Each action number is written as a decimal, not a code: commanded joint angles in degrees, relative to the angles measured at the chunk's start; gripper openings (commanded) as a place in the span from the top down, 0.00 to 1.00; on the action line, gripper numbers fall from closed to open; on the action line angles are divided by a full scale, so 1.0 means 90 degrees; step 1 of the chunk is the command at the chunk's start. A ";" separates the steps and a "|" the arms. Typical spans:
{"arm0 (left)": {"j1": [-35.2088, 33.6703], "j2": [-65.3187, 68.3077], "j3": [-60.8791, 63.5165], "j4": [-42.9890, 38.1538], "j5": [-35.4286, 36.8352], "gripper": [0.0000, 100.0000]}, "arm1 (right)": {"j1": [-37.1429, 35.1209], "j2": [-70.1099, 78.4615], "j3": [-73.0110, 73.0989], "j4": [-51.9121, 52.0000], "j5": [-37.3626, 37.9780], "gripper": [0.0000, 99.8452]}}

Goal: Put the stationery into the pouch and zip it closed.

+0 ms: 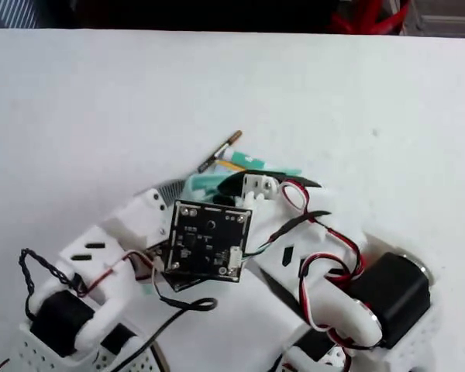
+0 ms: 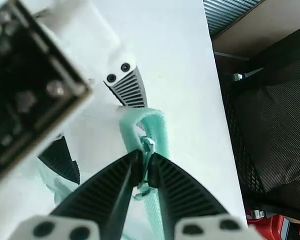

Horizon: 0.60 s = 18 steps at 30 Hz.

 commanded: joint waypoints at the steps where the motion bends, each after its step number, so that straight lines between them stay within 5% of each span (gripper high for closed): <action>1: 0.0142 -0.0015 -0.0029 0.0234 0.0117 0.70 | 0.0171 -0.0054 -0.0049 -0.0054 0.0049 0.98; 8: 0.0151 -0.0015 0.0215 0.0264 0.0127 0.94 | 0.0415 -0.0093 0.0576 -0.0063 0.0068 0.98; 18: 0.0151 -0.0015 0.0791 0.0244 0.0127 0.93 | 0.0767 -0.0093 0.1026 -0.0161 0.0020 0.98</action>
